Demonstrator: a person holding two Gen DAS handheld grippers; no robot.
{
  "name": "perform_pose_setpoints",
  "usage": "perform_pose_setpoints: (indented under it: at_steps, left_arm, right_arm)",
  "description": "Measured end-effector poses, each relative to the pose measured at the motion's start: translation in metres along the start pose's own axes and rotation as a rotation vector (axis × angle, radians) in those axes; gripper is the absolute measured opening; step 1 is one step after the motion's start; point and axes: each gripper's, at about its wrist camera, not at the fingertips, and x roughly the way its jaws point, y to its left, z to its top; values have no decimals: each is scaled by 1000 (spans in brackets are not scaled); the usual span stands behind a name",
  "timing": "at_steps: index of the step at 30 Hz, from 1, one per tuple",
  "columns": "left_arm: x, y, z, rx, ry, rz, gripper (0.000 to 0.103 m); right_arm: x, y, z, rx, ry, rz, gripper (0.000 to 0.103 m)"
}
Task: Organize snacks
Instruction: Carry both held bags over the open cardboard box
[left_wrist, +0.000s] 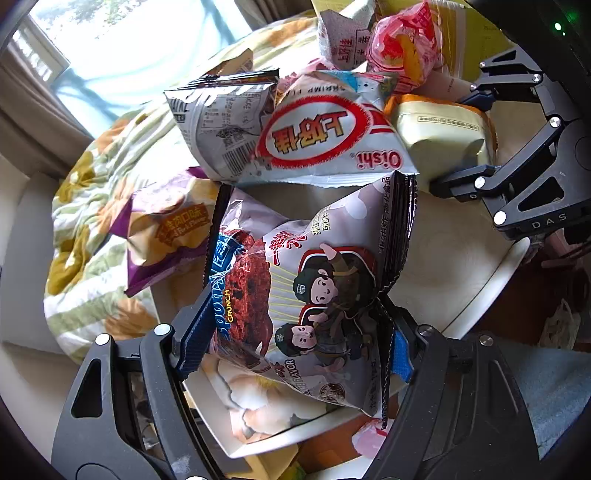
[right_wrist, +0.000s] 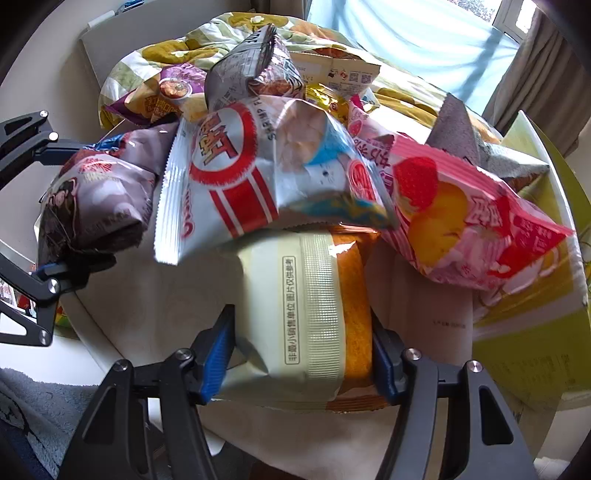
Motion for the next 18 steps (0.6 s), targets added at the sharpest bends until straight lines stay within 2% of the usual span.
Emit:
perform_pose_setpoints:
  at_steps: [7,14,18]
  left_arm:
    - [-23,-2,1,-21,-26,4,75]
    - [-58,-10,9,-21,-97,3,75]
    - [-77,-8,22,-11,-149,7,75]
  right_arm:
    - [-22,-8,-14,47,-5,-14,60]
    - [-61,-22,-19,83,-40,-39,60]
    - [-87,-30,-11,132,-81,-37,60]
